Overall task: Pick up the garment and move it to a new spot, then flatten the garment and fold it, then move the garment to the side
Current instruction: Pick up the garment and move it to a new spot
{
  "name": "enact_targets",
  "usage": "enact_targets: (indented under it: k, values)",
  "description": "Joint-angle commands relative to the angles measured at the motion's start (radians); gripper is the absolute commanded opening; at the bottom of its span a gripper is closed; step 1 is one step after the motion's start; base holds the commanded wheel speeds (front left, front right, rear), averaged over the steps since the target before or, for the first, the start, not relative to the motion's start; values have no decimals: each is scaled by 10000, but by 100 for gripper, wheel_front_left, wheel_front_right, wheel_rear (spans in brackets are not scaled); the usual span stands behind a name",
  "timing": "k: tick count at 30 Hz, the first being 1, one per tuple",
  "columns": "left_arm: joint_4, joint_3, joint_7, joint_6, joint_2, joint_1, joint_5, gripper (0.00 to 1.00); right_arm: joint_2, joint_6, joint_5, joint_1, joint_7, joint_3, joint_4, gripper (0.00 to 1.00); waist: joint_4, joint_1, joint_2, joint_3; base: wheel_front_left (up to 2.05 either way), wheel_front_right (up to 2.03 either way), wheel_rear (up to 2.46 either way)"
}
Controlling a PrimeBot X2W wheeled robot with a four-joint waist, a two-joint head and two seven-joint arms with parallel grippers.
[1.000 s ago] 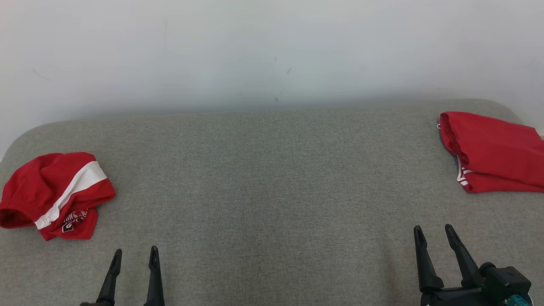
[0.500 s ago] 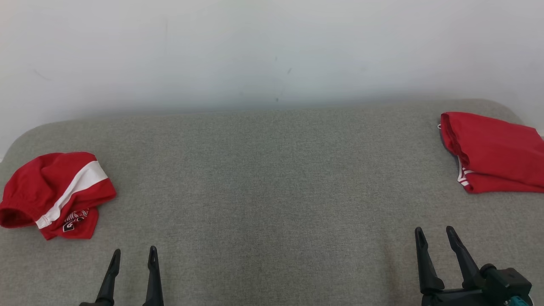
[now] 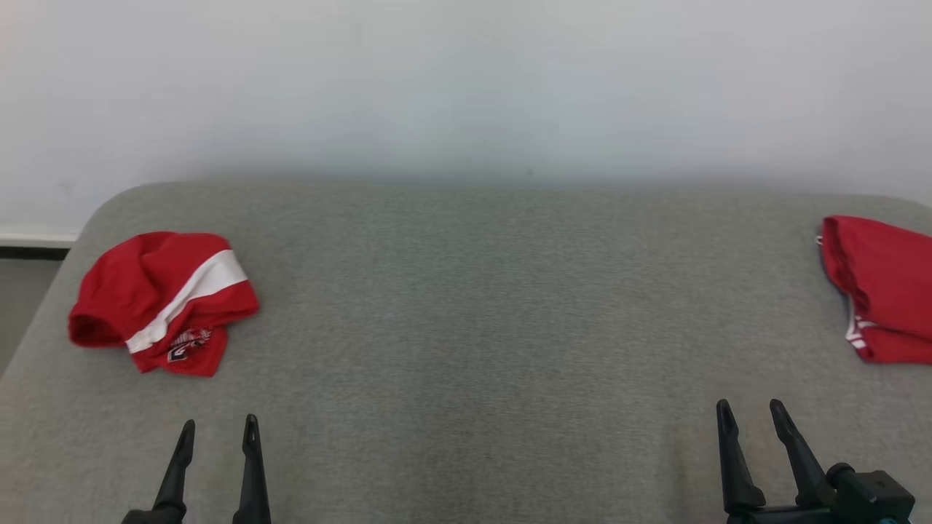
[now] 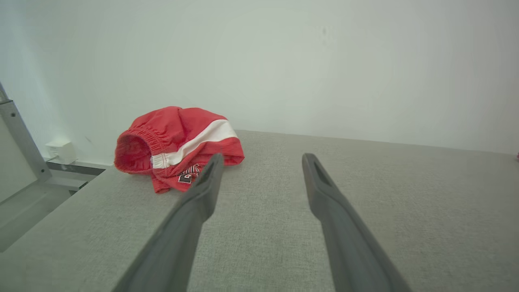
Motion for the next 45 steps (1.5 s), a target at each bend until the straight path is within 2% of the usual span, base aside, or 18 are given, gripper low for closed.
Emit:
enact_targets:
  k: [1, 11, 22, 26, 35, 43, 45]
  values:
    - [38, 33, -30, -30, 4, -135, 14, 100, 40, -26, 14, 125, -7, -40, -11, 100, 603, 0, 0, 30, 0, 0, 0]
    - [208, 307, -30, -39, -2, -81, 40, 100, 82, -26, -57, 45, -7, 34, -3, 100, 2639, 0, 0, 209, 0, 0, 0]
    - [165, 628, -30, 14, -4, 177, 59, 100, 120, -26, -94, 69, -7, 244, 114, 100, 4040, 0, 0, 51, 0, 0, 0]
    - [130, 707, -30, 42, -5, 282, 45, 100, 139, -26, -112, 45, -7, 322, 161, 100, 4258, 0, 0, -23, 0, 0, 0]
    - [56, 815, -30, 78, -6, 441, 45, 100, 92, -26, -71, 42, -7, 453, 192, 100, 4262, 0, 0, -44, 0, 0, 0]
    - [240, 713, -30, -66, 86, -457, 9, 100, -99, -26, -77, -98, -7, 228, 82, 100, 3903, 0, 0, 284, 0, 0, 0]
    - [464, 630, -30, -143, 282, -983, 37, 100, -209, -26, -95, -197, 1, 183, 68, 100, 3732, 0, 0, 477, 0, 0, 0]
